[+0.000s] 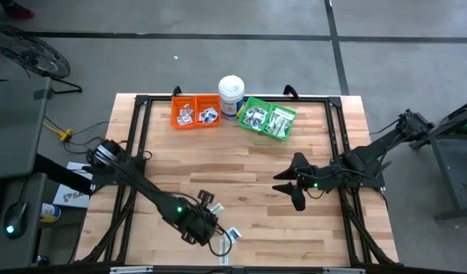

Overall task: Pick & Place First Aid Supplies
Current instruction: Put the green bandage pack into the right green bin

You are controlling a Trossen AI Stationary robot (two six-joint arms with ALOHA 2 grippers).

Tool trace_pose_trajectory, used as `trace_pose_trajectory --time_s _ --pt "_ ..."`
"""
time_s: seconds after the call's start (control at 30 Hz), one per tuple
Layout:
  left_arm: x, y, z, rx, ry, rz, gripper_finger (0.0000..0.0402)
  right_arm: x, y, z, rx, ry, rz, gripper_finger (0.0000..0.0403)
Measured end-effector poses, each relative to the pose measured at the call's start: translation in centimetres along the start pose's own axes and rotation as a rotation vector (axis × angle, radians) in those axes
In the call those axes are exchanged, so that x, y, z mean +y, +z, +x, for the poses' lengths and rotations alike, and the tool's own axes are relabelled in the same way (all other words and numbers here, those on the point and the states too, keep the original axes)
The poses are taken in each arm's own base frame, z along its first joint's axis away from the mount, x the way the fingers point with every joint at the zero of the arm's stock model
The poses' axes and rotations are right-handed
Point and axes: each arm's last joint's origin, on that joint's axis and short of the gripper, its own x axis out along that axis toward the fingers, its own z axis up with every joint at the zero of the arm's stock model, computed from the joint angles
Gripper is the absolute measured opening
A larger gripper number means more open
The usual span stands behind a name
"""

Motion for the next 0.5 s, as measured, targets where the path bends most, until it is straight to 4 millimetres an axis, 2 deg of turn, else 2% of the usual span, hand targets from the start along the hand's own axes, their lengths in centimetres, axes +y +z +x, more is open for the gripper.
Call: trace_pose_trajectory --time_s 0.33,0.5 --pt "7.5 3.0 -5.9 -0.447 -0.006 0.017 0.0000 0.7 -0.5 3.3 -0.040 -0.029 -0.325 0.0177" --pt "10.9 3.0 -6.0 -0.502 -0.081 0.022 0.0000 0.7 0.1 3.9 -0.085 -0.027 -0.468 0.0177"
